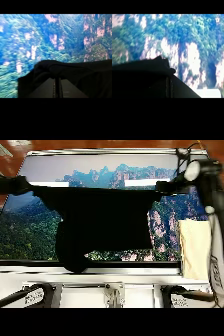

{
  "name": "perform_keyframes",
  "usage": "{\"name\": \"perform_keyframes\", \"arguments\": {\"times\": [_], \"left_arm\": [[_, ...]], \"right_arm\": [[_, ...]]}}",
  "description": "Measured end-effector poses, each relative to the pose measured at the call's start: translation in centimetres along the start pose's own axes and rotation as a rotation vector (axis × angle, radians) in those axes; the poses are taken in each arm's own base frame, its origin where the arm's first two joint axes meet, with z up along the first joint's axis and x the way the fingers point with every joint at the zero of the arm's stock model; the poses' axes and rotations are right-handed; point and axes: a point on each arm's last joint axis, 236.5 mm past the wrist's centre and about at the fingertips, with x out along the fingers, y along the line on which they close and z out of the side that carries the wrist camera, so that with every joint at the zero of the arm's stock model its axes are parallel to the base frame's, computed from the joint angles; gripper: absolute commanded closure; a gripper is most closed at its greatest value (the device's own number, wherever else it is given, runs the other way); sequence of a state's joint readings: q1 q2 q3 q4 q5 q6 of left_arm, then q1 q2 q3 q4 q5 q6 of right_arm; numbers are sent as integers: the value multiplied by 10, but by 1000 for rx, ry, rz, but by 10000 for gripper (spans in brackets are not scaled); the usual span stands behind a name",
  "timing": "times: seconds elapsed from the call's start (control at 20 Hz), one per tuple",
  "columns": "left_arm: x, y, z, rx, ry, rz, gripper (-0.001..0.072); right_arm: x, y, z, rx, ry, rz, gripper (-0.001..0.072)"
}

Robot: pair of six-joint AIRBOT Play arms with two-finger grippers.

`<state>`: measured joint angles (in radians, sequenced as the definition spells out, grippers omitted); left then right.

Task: Fold the shirts.

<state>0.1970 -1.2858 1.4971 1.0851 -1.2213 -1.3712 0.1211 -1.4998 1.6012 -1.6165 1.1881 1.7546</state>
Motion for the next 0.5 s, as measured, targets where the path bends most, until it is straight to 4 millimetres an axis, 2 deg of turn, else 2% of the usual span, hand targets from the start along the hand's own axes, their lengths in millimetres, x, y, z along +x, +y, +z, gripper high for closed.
{"name": "perform_keyframes", "arguments": {"times": [0.1, 0.2, 0.25, 0.3, 0.35, 0.4, 0.45, 0.5], "left_arm": [[47, 5, -10, -67, 71, -67, 666], [87, 6, -23, -121, 139, -120, 665], [103, 5, -32, -141, 174, -139, 624], [117, 3, -39, -157, 203, -156, 486], [128, 0, -46, -173, 230, -168, 233], [137, -2, -52, -201, 255, -178, 89], [142, -4, -56, -222, 271, -184, 96], [144, -5, -58, -238, 290, -191, 104]], "right_arm": [[34, 0, 6, 43, -9, -7, 649], [60, 3, 5, 89, 2, 0, 649], [71, 6, 3, 110, 10, 11, 649], [80, 11, 0, 133, 28, 29, 621], [88, 17, -3, 156, 40, 51, 511], [92, 24, -4, 181, 47, 76, 239], [94, 31, -4, 200, 52, 107, 107], [92, 37, -4, 195, 53, 134, 100]]}}
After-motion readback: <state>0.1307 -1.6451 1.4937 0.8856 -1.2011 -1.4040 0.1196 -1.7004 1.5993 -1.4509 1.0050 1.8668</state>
